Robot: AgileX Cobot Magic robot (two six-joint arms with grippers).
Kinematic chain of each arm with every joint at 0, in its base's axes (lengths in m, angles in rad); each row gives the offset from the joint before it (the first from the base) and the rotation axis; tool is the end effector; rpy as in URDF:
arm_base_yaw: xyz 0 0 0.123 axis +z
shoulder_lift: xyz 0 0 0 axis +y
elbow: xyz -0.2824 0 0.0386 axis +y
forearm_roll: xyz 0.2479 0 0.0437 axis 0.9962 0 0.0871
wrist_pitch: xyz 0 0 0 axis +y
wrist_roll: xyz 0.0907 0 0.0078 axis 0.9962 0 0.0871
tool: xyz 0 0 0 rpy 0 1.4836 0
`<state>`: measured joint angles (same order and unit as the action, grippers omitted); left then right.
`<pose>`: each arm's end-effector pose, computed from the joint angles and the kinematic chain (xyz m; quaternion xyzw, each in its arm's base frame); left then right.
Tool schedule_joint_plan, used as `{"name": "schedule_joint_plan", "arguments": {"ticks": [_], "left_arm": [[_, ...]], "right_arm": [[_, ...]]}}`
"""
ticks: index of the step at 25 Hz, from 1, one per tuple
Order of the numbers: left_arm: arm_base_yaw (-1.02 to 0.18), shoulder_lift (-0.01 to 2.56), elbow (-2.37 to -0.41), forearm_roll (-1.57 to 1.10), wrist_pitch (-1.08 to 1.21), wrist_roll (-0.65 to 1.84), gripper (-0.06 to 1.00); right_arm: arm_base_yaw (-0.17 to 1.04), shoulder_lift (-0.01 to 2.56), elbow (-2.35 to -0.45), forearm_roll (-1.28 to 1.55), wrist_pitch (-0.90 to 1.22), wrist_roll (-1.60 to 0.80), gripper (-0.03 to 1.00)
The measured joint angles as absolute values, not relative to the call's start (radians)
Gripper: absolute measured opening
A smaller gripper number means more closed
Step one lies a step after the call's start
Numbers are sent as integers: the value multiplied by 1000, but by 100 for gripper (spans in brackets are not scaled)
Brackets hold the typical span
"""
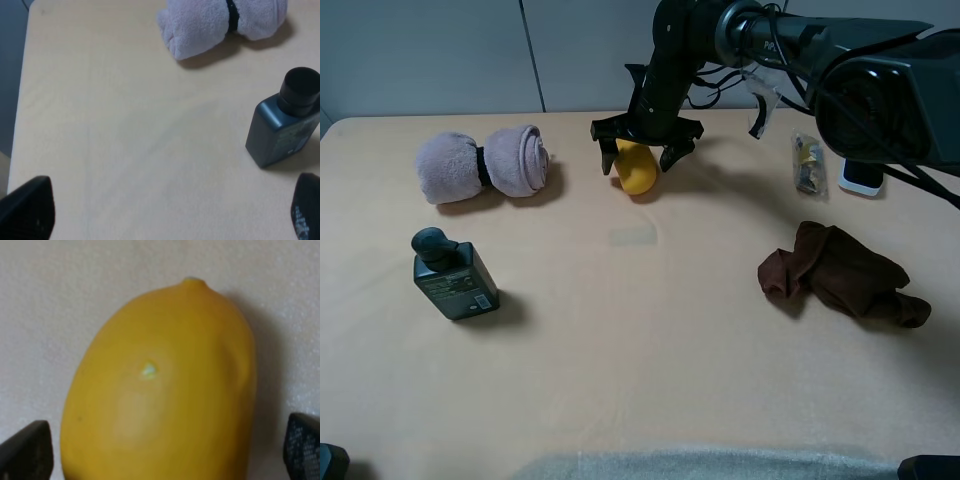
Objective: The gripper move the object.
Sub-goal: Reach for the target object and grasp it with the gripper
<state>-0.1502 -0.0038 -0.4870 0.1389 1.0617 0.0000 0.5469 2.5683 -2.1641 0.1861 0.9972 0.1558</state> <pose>-0.0027 0.0115 0.2741 0.0617 0.8516 0.0304 0.5197 0.4425 0.2860 0.0996 -0.1526 0.9764 0.1226 0.0907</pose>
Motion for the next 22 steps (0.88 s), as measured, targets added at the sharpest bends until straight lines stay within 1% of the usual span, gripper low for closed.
{"name": "schedule_joint_plan", "arguments": {"ticks": [2, 6, 7, 22], "left_arm": [[-150, -4, -487, 139, 1062, 0, 94], [-150, -4, -487, 139, 1062, 0, 94], [-150, -4, -487, 139, 1062, 0, 94], [-150, -4, -487, 139, 1062, 0, 94]], "right_arm": [[547, 2568, -2164, 186, 1000, 156, 64], [547, 2568, -2164, 188, 1002, 156, 48], [547, 2568, -2164, 189, 1002, 156, 46], [547, 2568, -2164, 191, 1009, 156, 46]]}}
